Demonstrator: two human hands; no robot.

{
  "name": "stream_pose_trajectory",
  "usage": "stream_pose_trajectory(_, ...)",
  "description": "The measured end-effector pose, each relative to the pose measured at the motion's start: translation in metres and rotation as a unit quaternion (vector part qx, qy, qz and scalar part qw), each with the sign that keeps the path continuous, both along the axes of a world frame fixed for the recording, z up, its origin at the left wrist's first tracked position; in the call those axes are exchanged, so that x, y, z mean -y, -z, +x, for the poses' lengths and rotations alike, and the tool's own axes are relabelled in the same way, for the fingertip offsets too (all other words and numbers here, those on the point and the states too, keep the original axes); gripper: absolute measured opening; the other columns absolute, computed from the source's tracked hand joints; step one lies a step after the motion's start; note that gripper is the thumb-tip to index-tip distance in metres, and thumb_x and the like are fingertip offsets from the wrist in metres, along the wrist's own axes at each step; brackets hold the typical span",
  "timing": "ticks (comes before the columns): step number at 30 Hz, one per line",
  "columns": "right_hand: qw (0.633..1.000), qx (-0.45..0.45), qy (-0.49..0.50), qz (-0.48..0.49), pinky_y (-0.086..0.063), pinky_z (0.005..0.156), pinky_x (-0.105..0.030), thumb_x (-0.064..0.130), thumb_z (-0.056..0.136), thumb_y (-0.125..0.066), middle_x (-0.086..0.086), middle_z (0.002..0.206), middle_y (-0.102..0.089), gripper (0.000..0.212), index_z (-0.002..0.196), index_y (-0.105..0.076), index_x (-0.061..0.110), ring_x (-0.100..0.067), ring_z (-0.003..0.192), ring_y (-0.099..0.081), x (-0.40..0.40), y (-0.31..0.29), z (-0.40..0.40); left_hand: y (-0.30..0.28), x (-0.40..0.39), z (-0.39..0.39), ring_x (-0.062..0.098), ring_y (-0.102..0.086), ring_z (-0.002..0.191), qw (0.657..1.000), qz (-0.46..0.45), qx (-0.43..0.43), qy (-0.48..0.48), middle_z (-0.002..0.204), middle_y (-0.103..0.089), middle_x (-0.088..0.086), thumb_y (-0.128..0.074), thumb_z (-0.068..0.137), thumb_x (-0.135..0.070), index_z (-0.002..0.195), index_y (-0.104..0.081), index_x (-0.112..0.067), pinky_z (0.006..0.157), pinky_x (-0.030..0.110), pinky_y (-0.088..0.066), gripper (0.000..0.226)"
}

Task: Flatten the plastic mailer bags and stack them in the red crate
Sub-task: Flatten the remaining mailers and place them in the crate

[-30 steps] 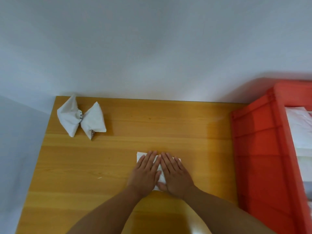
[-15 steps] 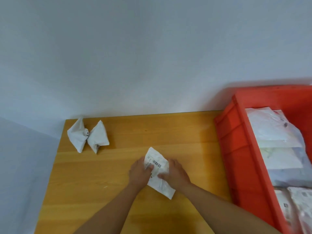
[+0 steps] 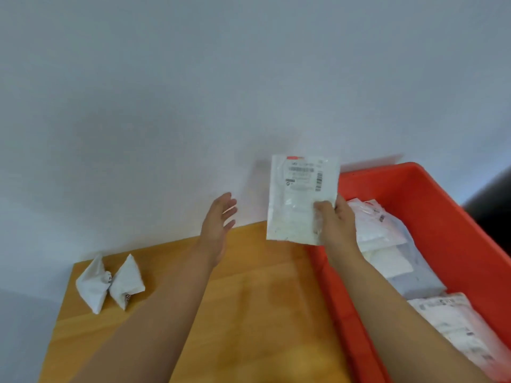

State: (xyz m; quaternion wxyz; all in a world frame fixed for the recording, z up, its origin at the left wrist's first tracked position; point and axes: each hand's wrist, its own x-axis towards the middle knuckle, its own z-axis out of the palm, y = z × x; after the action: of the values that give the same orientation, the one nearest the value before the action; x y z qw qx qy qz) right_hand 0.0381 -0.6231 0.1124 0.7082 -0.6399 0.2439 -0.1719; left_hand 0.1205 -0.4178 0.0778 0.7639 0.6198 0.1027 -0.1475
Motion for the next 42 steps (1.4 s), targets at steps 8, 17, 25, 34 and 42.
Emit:
stream_pose_trajectory(8, 0.922, -0.04, 0.32, 0.212, -0.043, 0.054, -0.022, 0.008, 0.09, -0.047, -0.004, 0.098, -0.063, 0.019, 0.105, -0.058, 0.01, -0.018, 0.077, -0.058, 0.125, 0.056, 0.002, 0.03, 0.051, -0.023, 0.02, -0.06, 0.107, 0.994, -0.037, -0.107, 0.003, 0.117, -0.062, 0.005, -0.05, 0.097, -0.028, 0.12, -0.061, -0.013, 0.091, 0.034, -0.043, 0.03)
stream_pose_trajectory(17, 0.936, -0.171, 0.152, 0.266, -0.058, 0.056, -0.024, 0.001, 0.097, -0.059, -0.013, 0.087, -0.061, 0.028, 0.122, -0.055, -0.011, -0.022, 0.077, -0.062, 0.125, 0.123, 0.036, 0.07, 0.023, -0.032, 0.019, -0.06, 0.099, 0.988, 0.004, -0.152, -0.035, 0.11, -0.062, 0.005, -0.044, 0.101, -0.028, 0.12, -0.058, -0.012, 0.078, 0.03, -0.044, 0.028)
stream_pose_trajectory(25, 0.887, -0.373, 0.272, 0.007, -0.042, 0.102, -0.044, 0.037, 0.096, -0.055, -0.018, 0.148, -0.036, 0.069, 0.147, -0.026, 0.002, -0.036, 0.131, -0.043, 0.123, 0.112, 0.043, 0.118, -0.068, -0.037, 0.021, -0.056, 0.094, 0.963, 0.2, -0.15, -0.1, 0.111, -0.058, 0.009, -0.049, 0.101, -0.021, 0.12, -0.057, -0.01, 0.083, 0.037, -0.042, 0.023)
stream_pose_trajectory(34, 0.958, 0.008, 0.109, -0.267, -0.045, 0.088, -0.03, 0.022, 0.083, -0.051, -0.005, 0.106, -0.047, 0.05, 0.13, -0.045, 0.009, -0.019, 0.092, -0.051, -0.01, 0.051, 0.071, 0.151, -0.189, -0.025, 0.039, -0.026, 0.139, 0.82, 0.557, -0.107, -0.074, 0.155, -0.021, 0.017, -0.053, 0.092, -0.023, 0.147, -0.037, -0.022, 0.112, 0.047, -0.026, 0.058)
stream_pose_trajectory(42, 0.933, -0.057, -0.242, -0.259, -0.04, 0.067, -0.014, 0.007, 0.094, -0.056, 0.006, 0.09, -0.054, 0.03, 0.117, -0.049, 0.025, -0.008, 0.084, -0.05, -0.169, 0.108, 0.044, 0.192, -0.249, 0.004, 0.033, -0.008, 0.151, 0.785, 0.606, -0.122, 0.04, 0.164, -0.01, 0.01, -0.055, 0.091, -0.048, 0.158, 0.0, -0.02, 0.122, 0.048, -0.009, 0.091)
